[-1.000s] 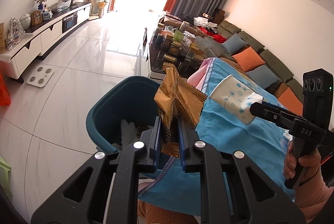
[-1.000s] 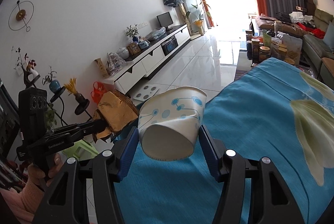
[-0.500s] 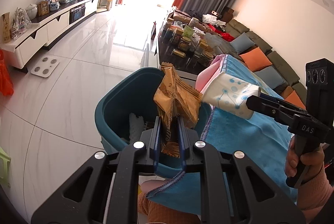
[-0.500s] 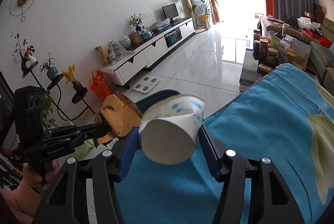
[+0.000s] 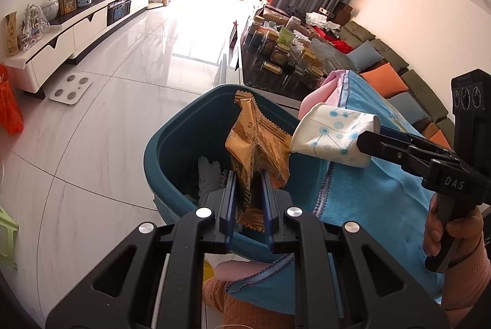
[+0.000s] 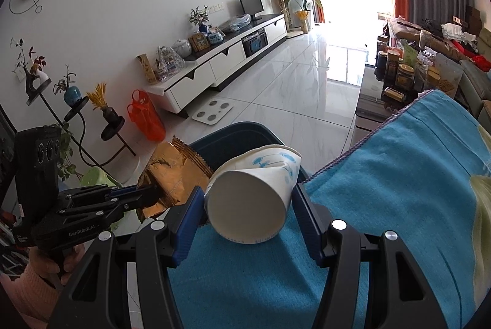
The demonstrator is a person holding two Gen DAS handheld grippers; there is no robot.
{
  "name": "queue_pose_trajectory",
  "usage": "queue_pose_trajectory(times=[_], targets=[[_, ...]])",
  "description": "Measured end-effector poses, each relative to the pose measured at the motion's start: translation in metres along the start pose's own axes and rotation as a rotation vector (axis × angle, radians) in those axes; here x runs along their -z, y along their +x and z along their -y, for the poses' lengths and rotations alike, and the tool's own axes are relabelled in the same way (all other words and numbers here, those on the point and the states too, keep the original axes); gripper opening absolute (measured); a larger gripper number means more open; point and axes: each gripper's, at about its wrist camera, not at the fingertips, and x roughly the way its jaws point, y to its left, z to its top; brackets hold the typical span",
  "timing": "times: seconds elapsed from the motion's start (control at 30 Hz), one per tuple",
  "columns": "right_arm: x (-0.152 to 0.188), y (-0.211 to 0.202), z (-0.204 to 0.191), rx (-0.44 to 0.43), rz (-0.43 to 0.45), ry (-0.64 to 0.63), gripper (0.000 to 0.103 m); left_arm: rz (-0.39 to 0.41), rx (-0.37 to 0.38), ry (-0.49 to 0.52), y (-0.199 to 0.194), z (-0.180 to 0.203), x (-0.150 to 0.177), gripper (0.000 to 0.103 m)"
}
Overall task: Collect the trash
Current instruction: 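Carry the gold bag with the left gripper over the bin while the right gripper carries the cup, then open both grippers to drop the gold bag and paper cup into the bin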
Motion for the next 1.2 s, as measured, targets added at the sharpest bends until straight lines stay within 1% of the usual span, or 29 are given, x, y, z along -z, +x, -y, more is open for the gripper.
queue_pose_trajectory(times=[0.63, 0.93, 1.07, 1.2], targets=[[-0.012, 0.030, -0.006, 0.007, -0.063, -0.021, 0.057, -0.031, -0.020, -0.014, 0.024, -0.012, 0.008, 0.016], [-0.015, 0.039, -0.006, 0.012, -0.083, -0.019, 0.057, -0.054, -0.026, -0.020, 0.041, -0.012, 0.005, 0.017], [-0.015, 0.044, -0.008, 0.016, -0.094, -0.017, 0.057, -0.064, -0.026, -0.022, 0.049, -0.014, 0.004, 0.019], [-0.015, 0.047, -0.009, 0.019, -0.099, -0.004, 0.058, -0.069, -0.032, -0.024, 0.057, -0.014, 0.002, 0.030]])
